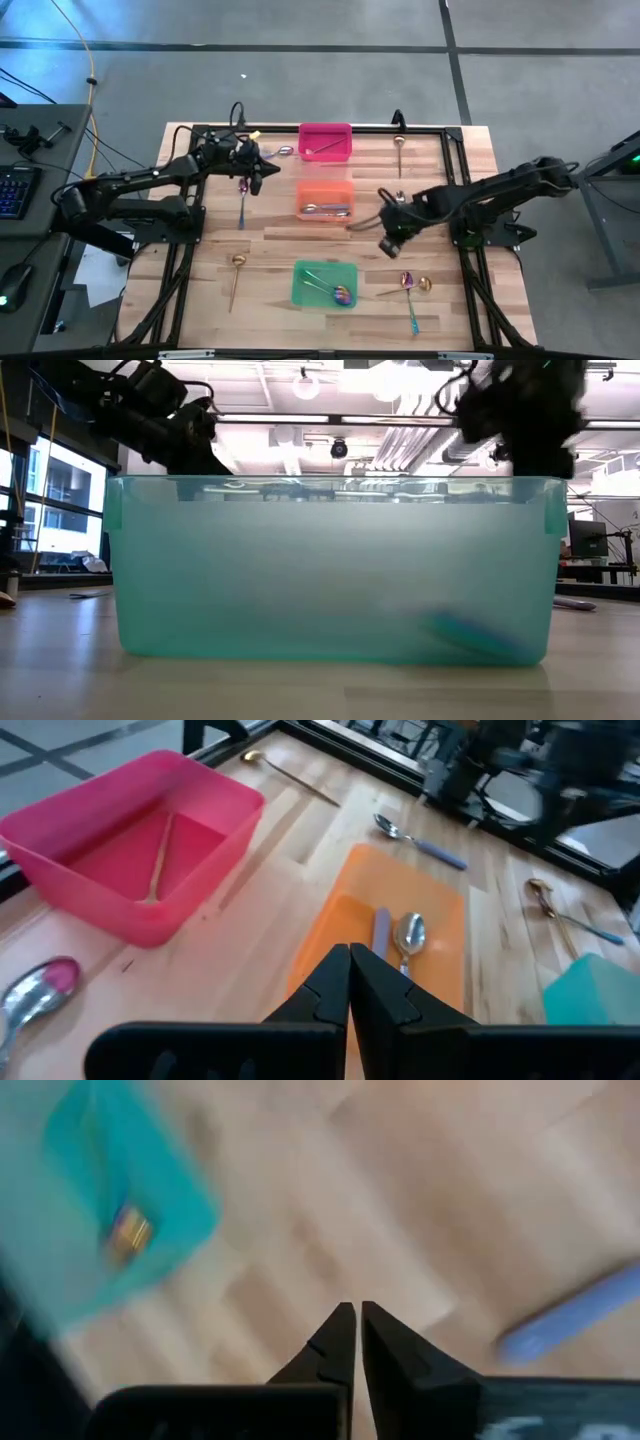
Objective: Sort silverware by color (type)
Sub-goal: Put the gold spoon into the red bin
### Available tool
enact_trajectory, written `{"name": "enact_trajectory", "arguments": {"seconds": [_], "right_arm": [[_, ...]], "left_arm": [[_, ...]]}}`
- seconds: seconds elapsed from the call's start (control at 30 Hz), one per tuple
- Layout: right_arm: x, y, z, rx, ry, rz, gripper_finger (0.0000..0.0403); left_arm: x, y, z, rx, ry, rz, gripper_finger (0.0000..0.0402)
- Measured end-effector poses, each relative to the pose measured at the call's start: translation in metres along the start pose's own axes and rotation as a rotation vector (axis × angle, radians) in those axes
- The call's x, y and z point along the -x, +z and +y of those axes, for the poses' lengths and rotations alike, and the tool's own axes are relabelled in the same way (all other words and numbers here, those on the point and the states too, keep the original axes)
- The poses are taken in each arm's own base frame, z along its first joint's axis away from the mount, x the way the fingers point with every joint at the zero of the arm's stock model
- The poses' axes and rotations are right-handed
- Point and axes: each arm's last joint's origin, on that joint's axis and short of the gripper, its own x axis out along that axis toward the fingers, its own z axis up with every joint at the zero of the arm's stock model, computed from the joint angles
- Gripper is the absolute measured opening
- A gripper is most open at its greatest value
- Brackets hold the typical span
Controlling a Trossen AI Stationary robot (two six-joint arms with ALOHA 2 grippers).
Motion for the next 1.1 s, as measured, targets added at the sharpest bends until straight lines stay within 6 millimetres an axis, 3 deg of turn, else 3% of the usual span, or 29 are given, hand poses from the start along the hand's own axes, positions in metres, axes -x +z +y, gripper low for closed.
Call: {"name": "enact_trajectory", "arguments": {"seconds": [0.13,0.33,0.57,0.83,1.1], "right_arm": [[0.003,-0.022,0.017,0.095,0.083,0.128,0.0037],[0.004,-0.066,0.037,0.137,0.083,0.228,0.0119],[0.009,-0.111,0.039,0.294,-0.020,0.288,0.0171],[-0.001,-0.134,0.028,0.385,-0.080,0.276,0.0174],[-0.017,-0.134,0.022,0.472,-0.064,0.184,0.0174]], "left_arm": [[0.001,0.000,0.003,0.007,0.013,-0.003,0.0000],[0.001,0.001,0.004,0.010,0.018,-0.004,0.0000],[0.001,0.001,0.004,0.006,0.018,-0.004,0.0000],[0.001,0.000,0.004,-0.026,0.023,0.002,0.0000],[0.001,0.000,0.005,-0.042,0.058,-0.001,0.0000]]}}
